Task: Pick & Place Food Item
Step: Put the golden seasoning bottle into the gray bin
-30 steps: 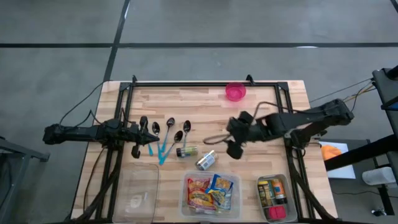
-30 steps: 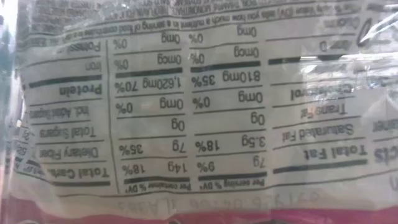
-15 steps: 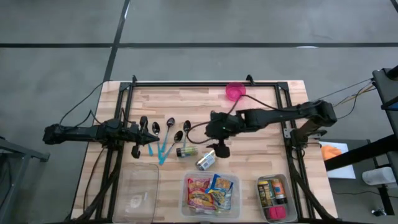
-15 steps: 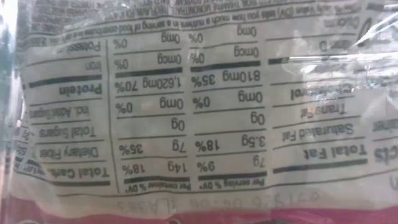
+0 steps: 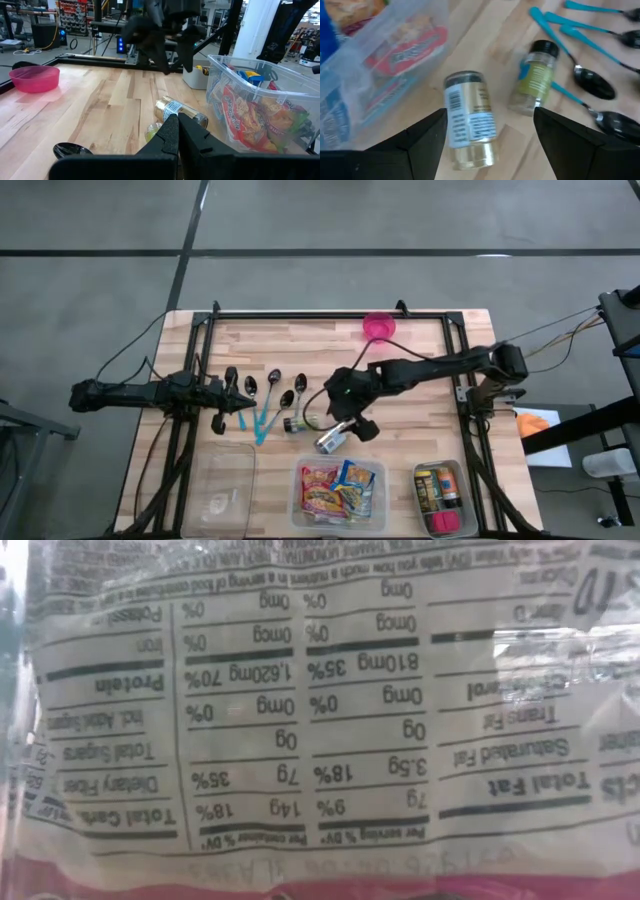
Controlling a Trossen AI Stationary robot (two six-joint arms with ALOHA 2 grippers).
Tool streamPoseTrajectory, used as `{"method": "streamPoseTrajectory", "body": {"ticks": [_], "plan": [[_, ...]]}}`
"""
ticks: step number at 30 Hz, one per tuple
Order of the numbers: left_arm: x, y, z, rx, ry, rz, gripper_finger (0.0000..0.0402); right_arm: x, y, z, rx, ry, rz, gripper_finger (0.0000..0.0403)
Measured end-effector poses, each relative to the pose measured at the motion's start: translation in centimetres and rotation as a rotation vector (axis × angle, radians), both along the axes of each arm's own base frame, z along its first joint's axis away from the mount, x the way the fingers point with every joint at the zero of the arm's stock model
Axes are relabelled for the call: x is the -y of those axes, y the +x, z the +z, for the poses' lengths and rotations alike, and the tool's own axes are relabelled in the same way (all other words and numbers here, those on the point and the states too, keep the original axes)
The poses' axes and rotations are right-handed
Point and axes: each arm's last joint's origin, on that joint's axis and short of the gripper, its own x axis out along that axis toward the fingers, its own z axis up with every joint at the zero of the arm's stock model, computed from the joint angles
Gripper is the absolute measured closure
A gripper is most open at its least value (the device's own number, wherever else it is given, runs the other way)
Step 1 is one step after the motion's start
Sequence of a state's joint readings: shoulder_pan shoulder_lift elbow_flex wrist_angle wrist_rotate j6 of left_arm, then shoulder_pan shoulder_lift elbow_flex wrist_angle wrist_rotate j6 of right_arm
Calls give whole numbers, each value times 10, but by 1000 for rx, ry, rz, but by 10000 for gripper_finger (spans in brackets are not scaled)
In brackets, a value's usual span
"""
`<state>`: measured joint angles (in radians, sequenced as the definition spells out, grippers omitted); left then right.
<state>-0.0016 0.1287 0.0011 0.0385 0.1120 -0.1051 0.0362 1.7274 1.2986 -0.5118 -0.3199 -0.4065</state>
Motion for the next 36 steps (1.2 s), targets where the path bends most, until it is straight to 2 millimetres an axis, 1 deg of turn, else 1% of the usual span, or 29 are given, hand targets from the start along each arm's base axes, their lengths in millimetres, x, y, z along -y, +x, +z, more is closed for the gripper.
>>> {"method": "streamPoseTrajectory", "body": {"ticks": [4, 7, 11, 14, 18, 22, 31, 33, 36], "plan": [[0, 0, 0, 0, 0, 0, 401, -1, 0, -12, -37, -12, 34, 107], [0, 0, 0, 0, 0, 0, 401, -1, 1, -21, -61, 12, 62, 100], [0, 0, 0, 0, 0, 0, 401, -2, 4, -39, -108, 26, 88, 72], [0, 0, 0, 0, 0, 0, 401, -2, 6, -47, -123, 23, 98, 47], [0, 0, 0, 0, 0, 0, 401, -2, 8, -60, -155, 23, 98, 36], [0, 0, 0, 0, 0, 0, 401, -2, 11, -68, -161, 9, 104, 36], [0, 0, 0, -6, 0, 0, 401, -2, 16, -97, -223, -15, 106, 37], [0, 0, 0, -5, 0, 0, 401, -2, 17, -101, -228, -16, 106, 48], [0, 0, 0, -5, 0, 0, 401, -2, 18, -101, -222, -17, 104, 81]]}}
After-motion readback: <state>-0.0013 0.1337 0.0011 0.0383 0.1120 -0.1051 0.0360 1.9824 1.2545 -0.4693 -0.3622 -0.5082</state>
